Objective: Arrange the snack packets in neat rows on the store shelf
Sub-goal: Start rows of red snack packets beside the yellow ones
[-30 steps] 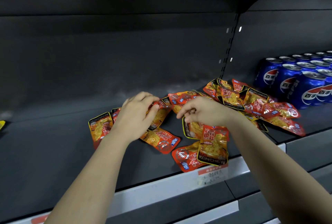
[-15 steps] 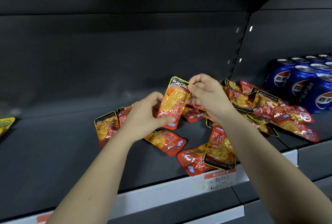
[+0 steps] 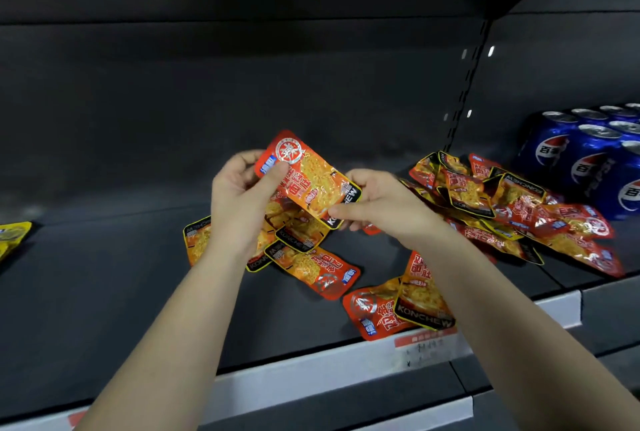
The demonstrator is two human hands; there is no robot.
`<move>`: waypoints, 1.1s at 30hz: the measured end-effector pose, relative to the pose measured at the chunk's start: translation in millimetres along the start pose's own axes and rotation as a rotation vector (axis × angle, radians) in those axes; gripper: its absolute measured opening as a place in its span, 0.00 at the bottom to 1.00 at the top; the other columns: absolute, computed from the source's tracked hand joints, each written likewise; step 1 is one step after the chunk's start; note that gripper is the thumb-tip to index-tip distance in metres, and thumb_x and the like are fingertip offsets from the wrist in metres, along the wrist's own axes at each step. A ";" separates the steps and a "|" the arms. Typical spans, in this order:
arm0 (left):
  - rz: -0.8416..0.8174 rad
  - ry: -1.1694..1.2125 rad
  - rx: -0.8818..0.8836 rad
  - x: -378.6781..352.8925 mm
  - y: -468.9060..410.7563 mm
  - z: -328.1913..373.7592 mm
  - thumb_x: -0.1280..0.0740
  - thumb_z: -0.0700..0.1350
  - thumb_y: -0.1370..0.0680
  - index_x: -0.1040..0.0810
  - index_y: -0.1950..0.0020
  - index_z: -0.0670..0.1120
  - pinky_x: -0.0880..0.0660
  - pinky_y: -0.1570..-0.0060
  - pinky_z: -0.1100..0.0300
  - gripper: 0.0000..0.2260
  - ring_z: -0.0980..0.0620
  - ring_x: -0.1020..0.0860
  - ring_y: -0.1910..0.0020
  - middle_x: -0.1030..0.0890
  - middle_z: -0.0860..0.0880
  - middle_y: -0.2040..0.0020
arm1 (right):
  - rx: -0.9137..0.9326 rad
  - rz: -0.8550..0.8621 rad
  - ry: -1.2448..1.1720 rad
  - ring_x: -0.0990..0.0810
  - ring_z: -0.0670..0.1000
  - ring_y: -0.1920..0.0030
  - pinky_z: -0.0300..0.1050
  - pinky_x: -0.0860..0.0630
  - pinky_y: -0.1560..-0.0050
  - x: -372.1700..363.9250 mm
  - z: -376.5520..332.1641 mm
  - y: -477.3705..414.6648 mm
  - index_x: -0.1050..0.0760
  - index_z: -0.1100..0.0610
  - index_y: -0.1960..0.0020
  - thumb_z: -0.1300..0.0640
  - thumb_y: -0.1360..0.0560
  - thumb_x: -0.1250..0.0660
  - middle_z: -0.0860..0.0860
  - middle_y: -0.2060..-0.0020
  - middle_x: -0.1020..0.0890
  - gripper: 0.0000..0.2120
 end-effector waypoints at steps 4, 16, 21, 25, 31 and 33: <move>-0.084 -0.020 -0.024 -9.1 4.1 0.4 0.27 0.41 0.27 0.23 0.45 0.46 0.21 0.50 0.52 0.13 0.48 0.17 0.52 0.16 0.47 0.52 | 0.002 -0.068 -0.088 0.16 0.50 0.65 0.38 0.24 0.68 -21.4 0.3 -1.8 0.27 0.60 0.40 0.61 0.22 0.32 0.51 0.60 0.15 0.12; 0.024 -0.410 -0.094 8.4 -5.7 -5.6 0.26 0.40 0.28 0.30 0.40 0.50 0.21 0.48 0.43 0.21 0.54 0.17 0.52 0.16 0.52 0.53 | -0.065 -0.173 0.759 0.22 0.48 0.55 0.46 0.24 0.54 -29.5 13.2 6.1 0.28 0.51 0.47 0.42 0.29 0.27 0.43 0.61 0.24 0.18; -0.022 -0.627 -0.223 2.2 -2.2 0.7 0.32 0.42 0.22 0.26 0.38 0.53 0.21 0.48 0.51 0.14 0.56 0.19 0.50 0.18 0.55 0.49 | -0.106 -0.268 0.839 0.24 0.49 0.53 0.44 0.26 0.57 -38.5 12.0 14.6 0.28 0.51 0.42 0.41 0.33 0.24 0.43 0.59 0.26 0.26; -0.012 -0.725 -0.244 0.5 -0.3 3.9 0.34 0.41 0.21 0.26 0.36 0.51 0.25 0.48 0.57 0.14 0.53 0.21 0.49 0.19 0.54 0.47 | -0.140 -0.292 0.753 0.24 0.49 0.52 0.45 0.25 0.55 -39.9 15.1 13.4 0.30 0.51 0.38 0.46 0.35 0.21 0.42 0.60 0.29 0.30; 0.020 -0.778 -0.206 5.3 -1.9 2.4 0.35 0.43 0.20 0.27 0.34 0.53 0.27 0.39 0.44 0.15 0.49 0.22 0.43 0.19 0.50 0.43 | -0.192 -0.294 0.605 0.26 0.45 0.50 0.39 0.29 0.53 -31.5 23.3 9.6 0.29 0.55 0.33 0.53 0.34 0.21 0.42 0.55 0.29 0.33; 0.030 -0.780 -0.205 6.8 -2.2 2.6 0.35 0.44 0.20 0.27 0.34 0.53 0.28 0.39 0.43 0.15 0.48 0.22 0.42 0.19 0.51 0.43 | -0.171 -0.313 0.562 0.26 0.41 0.55 0.37 0.29 0.54 -30.1 21.6 8.8 0.26 0.58 0.35 0.55 0.33 0.21 0.42 0.56 0.26 0.29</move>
Point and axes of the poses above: each hand's wrist, its own y-axis away from the middle knuckle, its own x-axis out of the back of the hand, z = x × y, the point moved 8 cm from there along -y, towards the middle knuckle
